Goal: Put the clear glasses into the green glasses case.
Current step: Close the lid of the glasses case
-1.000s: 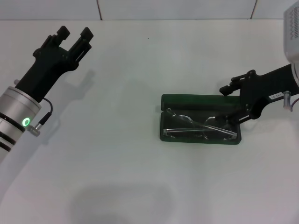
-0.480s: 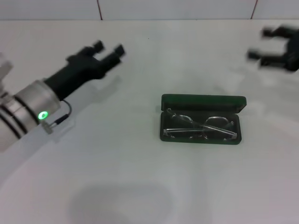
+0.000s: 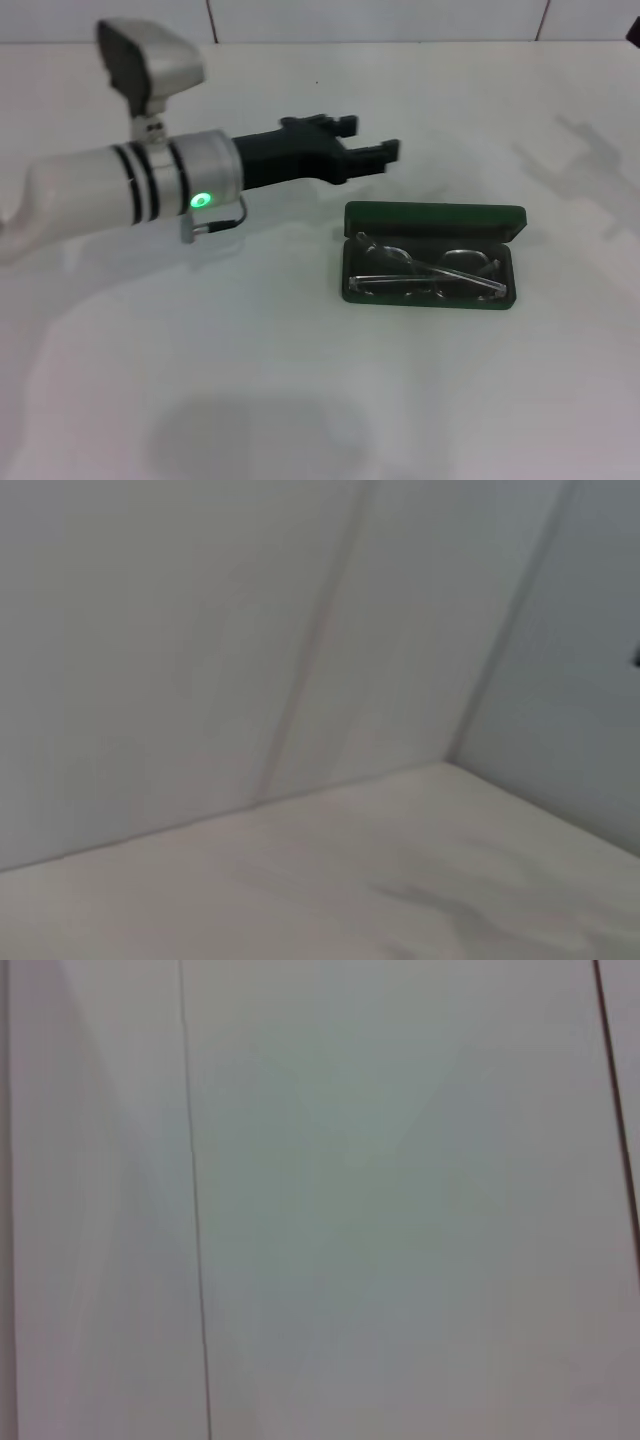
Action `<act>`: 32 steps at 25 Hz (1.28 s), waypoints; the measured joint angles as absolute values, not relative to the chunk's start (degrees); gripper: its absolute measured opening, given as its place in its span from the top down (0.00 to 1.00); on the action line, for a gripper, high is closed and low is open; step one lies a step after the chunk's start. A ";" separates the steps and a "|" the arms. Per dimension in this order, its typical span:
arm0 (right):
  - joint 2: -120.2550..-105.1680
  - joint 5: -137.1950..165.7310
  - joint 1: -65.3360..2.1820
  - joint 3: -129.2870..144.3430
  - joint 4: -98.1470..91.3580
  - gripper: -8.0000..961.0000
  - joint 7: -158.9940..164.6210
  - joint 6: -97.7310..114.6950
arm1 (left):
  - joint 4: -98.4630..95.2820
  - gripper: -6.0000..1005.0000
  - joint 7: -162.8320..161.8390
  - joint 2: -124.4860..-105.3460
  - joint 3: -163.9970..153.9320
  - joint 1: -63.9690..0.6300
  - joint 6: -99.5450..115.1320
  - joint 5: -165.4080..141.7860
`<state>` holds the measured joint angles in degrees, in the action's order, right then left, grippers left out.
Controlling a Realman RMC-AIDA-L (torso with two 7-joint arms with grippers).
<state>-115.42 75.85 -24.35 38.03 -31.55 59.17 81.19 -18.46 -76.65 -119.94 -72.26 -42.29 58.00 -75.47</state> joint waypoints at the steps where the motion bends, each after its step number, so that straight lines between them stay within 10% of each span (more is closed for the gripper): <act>1: -115.41 75.96 -24.70 38.03 -31.24 0.17 58.92 80.84 | -18.60 0.24 -78.25 -120.13 -75.38 -44.22 56.38 -75.49; 32: -115.23 75.93 -28.22 37.96 -28.41 0.17 54.49 76.26 | -22.50 0.24 -79.99 -120.64 -92.22 -42.25 52.37 -73.34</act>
<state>-115.23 75.93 -28.22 37.96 -28.41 54.49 76.26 -22.50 -79.99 -120.64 -92.22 -42.25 52.37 -73.34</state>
